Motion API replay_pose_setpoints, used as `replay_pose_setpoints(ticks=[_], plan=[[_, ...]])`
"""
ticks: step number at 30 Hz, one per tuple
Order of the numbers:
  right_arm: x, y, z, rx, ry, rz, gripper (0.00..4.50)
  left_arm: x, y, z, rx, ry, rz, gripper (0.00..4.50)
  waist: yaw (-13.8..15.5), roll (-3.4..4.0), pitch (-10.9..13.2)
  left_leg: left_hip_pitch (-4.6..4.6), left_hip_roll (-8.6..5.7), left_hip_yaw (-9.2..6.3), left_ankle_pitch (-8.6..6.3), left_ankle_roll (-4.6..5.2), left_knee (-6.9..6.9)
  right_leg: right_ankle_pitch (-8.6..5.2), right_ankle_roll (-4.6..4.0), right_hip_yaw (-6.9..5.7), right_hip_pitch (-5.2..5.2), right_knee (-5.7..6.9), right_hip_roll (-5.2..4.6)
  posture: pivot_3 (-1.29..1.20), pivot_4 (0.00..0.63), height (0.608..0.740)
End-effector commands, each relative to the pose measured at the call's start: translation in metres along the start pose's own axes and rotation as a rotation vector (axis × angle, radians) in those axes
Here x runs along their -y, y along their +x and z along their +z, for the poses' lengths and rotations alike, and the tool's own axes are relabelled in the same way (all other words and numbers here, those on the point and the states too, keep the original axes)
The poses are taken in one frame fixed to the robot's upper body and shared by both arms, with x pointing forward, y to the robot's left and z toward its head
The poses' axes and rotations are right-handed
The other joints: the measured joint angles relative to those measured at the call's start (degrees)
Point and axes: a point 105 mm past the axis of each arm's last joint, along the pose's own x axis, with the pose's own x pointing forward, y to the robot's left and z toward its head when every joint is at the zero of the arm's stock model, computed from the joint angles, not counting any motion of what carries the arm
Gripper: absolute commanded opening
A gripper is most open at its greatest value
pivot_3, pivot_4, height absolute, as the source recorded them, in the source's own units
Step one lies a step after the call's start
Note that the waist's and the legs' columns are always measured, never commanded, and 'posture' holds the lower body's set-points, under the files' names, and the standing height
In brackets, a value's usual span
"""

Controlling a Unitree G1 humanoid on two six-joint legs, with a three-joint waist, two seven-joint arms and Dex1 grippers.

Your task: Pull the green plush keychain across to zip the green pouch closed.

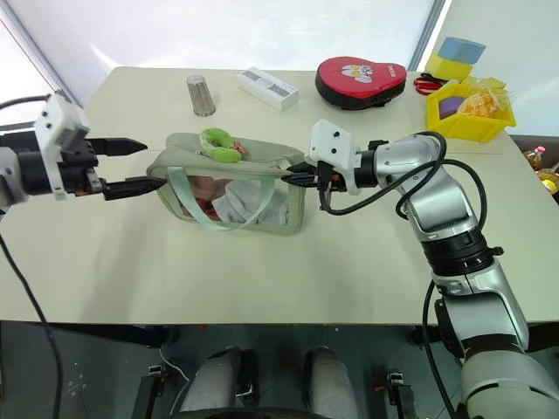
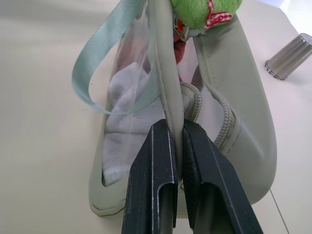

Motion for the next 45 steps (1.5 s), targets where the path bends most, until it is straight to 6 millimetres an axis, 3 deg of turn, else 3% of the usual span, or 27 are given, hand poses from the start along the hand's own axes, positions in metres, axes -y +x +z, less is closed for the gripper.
replay_pose_setpoints(ticks=[1, 3, 8, 10, 15, 18, 22, 24, 26, 29, 32, 37, 43, 45], plan=[[0.005, -0.001, 0.013, 0.023, -0.049, -0.013, 0.00, -0.003, 0.002, 0.002, 0.003, 0.052, 0.044, 4.22, 0.0, 0.00, 0.0, 0.00, 0.00, 0.00, 0.00, 0.00, 0.00, 0.00, 0.00, 0.00, 0.00, 0.00, 0.00, 0.00, 0.150, 0.740], [0.005, -0.001, 0.013, 0.023, -0.050, -0.013, 0.00, -0.002, 0.002, -0.002, -0.014, 0.057, 0.034, 3.61, -0.2, 0.00, 0.0, 0.00, 0.00, 0.00, 0.00, 0.00, 0.00, 0.00, 0.00, 0.00, -0.01, 0.00, 0.01, 0.00, 0.150, 0.740], [0.008, -0.003, 0.014, 0.019, -0.052, -0.024, 0.00, -0.003, 0.001, -0.009, -0.025, 0.057, 0.032, 0.90, -0.2, 0.00, 0.0, 0.00, 0.00, 0.01, 0.00, 0.00, -0.01, 0.00, 0.00, 0.00, -0.02, 0.00, 0.01, 0.00, 0.150, 0.740], [0.008, -0.003, 0.014, 0.019, -0.051, -0.027, 0.00, -0.005, 0.002, -0.010, -0.020, 0.050, 0.036, 0.03, -0.2, 0.00, 0.0, 0.00, -0.01, 0.01, 0.00, 0.00, -0.01, 0.00, 0.00, 0.00, -0.02, 0.00, -0.01, 0.00, 0.150, 0.740], [0.007, -0.004, 0.018, 0.029, -0.036, -0.022, 0.00, -0.004, 0.008, -0.009, -0.011, 0.041, 0.029, 0.03, -0.1, 0.00, 0.0, 0.00, 0.00, 0.01, 0.00, 0.00, -0.01, 0.00, 0.00, 0.00, -0.02, 0.00, 0.00, 0.00, 0.150, 0.740], [0.007, -0.008, 0.020, 0.028, -0.010, -0.009, 1.15, 0.001, 0.008, -0.007, -0.006, 0.045, 0.010, 0.00, -0.1, 0.00, 0.0, 0.00, -0.01, 0.01, 0.00, 0.00, -0.01, 0.00, 0.00, 0.00, -0.02, 0.00, -0.01, 0.00, 0.150, 0.740], [0.011, -0.021, 0.021, 0.001, -0.022, -0.009, 3.11, 0.001, 0.007, -0.007, -0.009, 0.046, 0.007, 0.00, 0.0, 0.00, 0.0, 0.00, -0.01, 0.01, 0.00, 0.01, -0.01, 0.00, 0.00, 0.00, -0.02, 0.00, -0.02, 0.00, 0.150, 0.740], [0.011, -0.027, 0.028, 0.009, -0.013, 0.014, 3.11, 0.003, 0.007, -0.007, -0.011, 0.047, 0.002, 0.00, 0.0, 0.00, 0.0, -0.01, -0.03, 0.01, -0.01, 0.02, -0.01, 0.00, 0.00, 0.00, -0.02, -0.01, -0.03, 0.00, 0.150, 0.740], [0.013, -0.025, 0.051, 0.088, 0.011, 0.028, 3.11, 0.003, 0.007, -0.007, -0.013, 0.047, 0.002, 0.00, 0.0, 0.01, 0.0, 0.00, -0.02, 0.01, -0.01, 0.02, -0.01, 0.00, 0.00, 0.00, -0.02, -0.01, -0.02, 0.00, 0.150, 0.740], [0.013, -0.006, 0.083, 0.210, 0.020, 0.035, 3.11, 0.003, 0.007, -0.005, -0.011, 0.049, 0.004, 0.00, -0.4, 0.05, 0.0, 0.03, 0.03, 0.02, -0.01, 0.01, -0.03, 0.00, 0.00, 0.00, -0.03, 0.02, 0.00, 0.00, 0.150, 0.740], [0.009, 0.010, 0.096, 0.258, 0.016, 0.043, 3.11, 0.003, 0.007, -0.003, -0.009, 0.050, 0.006, 0.00, -0.1, 0.03, 0.0, 0.03, 0.05, 0.01, 0.00, 0.00, -0.04, 0.00, 0.00, 0.00, -0.04, 0.03, 0.02, 0.00, 0.150, 0.740], [0.007, 0.042, 0.089, 0.251, 0.029, 0.051, 3.11, 0.001, 0.008, -0.003, -0.011, 0.062, 0.021, 0.00, 0.0, 0.00, 0.0, -0.05, -0.09, 0.03, -0.05, 0.08, -0.01, 0.00, 0.00, -0.01, -0.01, -0.03, -0.11, 0.00, 0.150, 0.740], [0.009, 0.056, 0.084, 0.243, 0.046, 0.033, 3.11, 0.001, 0.008, -0.002, -0.008, 0.061, 0.025, 0.00, -0.2, 0.00, 0.0, -0.04, -0.07, 0.01, -0.05, 0.08, -0.01, 0.00, 0.00, -0.01, -0.03, 0.00, -0.08, 0.00, 0.150, 0.740], [0.010, 0.057, 0.083, 0.245, 0.050, 0.031, 2.60, 0.002, 0.008, -0.002, -0.004, 0.059, 0.029, 0.00, -0.2, 0.00, 0.0, -0.04, -0.06, 0.01, -0.05, 0.08, -0.02, 0.00, 0.00, -0.01, -0.03, 0.00, -0.08, 0.00, 0.150, 0.740]])
